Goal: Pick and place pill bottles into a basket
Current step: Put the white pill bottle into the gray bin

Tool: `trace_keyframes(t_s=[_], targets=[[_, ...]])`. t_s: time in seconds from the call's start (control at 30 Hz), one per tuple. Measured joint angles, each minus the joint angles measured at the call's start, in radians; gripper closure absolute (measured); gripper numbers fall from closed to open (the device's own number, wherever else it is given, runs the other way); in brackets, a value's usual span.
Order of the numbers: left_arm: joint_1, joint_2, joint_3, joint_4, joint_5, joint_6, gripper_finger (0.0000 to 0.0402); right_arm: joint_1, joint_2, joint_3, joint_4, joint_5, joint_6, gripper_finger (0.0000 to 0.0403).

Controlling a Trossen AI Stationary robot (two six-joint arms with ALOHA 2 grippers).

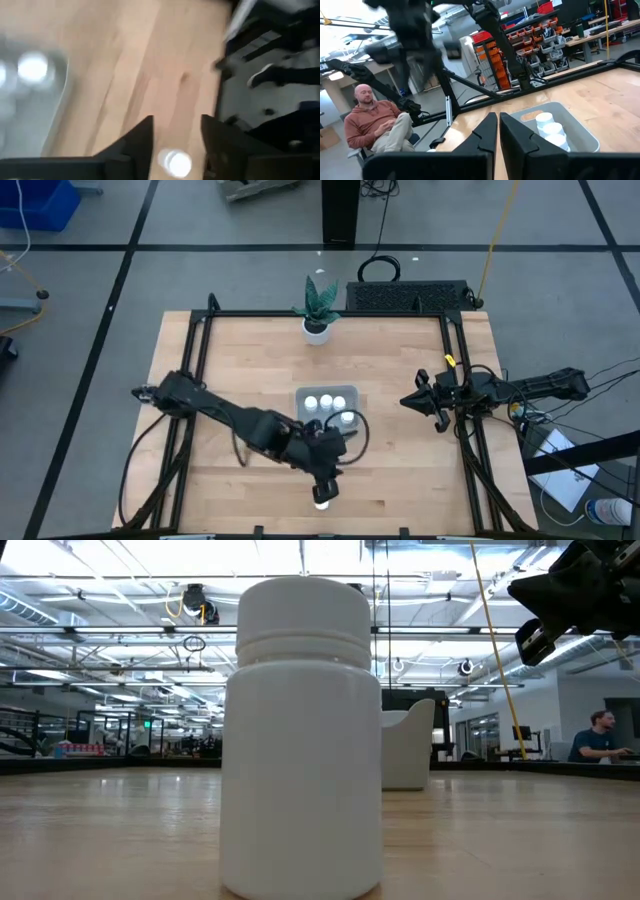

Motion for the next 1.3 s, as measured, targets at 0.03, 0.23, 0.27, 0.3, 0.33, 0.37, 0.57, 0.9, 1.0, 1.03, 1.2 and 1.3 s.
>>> trace_keyframes(t_s=[0.03,0.23,0.27,0.3,0.33,0.37,0.57,0.9,1.0,1.03,1.2,1.3], targets=[[-0.001,0.016,-0.001,-0.025,0.005,-0.043,0.022,0.0,0.0,0.0,0.0,0.0,0.0,0.0391],[-0.015,0.082,-0.002,-0.007,0.065,-0.25,0.0116,0.0,0.0,0.0,0.0,0.0,0.0,0.039],[-0.021,0.09,-0.002,-0.01,0.064,-0.269,0.0104,0.0,0.0,0.0,0.0,0.0,0.0,0.039],[-0.028,0.098,-0.002,-0.019,0.056,-0.29,0.0094,0.0,0.0,0.0,0.0,0.0,0.0,0.039],[-0.033,0.108,-0.002,-0.026,0.048,-0.31,0.0086,0.0,0.0,0.0,0.0,0.0,0.0,0.0391],[-0.037,0.113,-0.002,-0.036,0.038,-0.334,0.0081,0.0,0.0,0.0,0.0,0.0,0.0,0.0391],[-0.053,0.175,-0.002,-0.078,0.046,-0.536,0.008,0.0,0.0,0.0,0.001,0.0,0.0,0.0389],[-0.1,0.235,-0.003,-0.08,0.075,-0.771,0.0087,0.0,0.0,0.0,0.0,0.0,0.0,0.0389],[-0.112,0.235,-0.003,-0.084,0.058,-0.805,0.0081,0.0,0.0,0.0,0.0,0.0,0.0,0.0387],[-0.114,0.236,-0.003,-0.087,0.047,-0.808,0.008,0.0,0.0,0.0,0.0,0.0,0.0,0.0387],[-0.118,0.238,-0.003,-0.088,0.039,-0.805,0.0067,0.0,0.0,0.0,0.0,0.0,0.0,0.0389],[-0.119,0.238,-0.022,-0.059,0.042,-0.81,0.0056,0.0,0.0,0.0,0.0,0.0,0.0,0.039]])
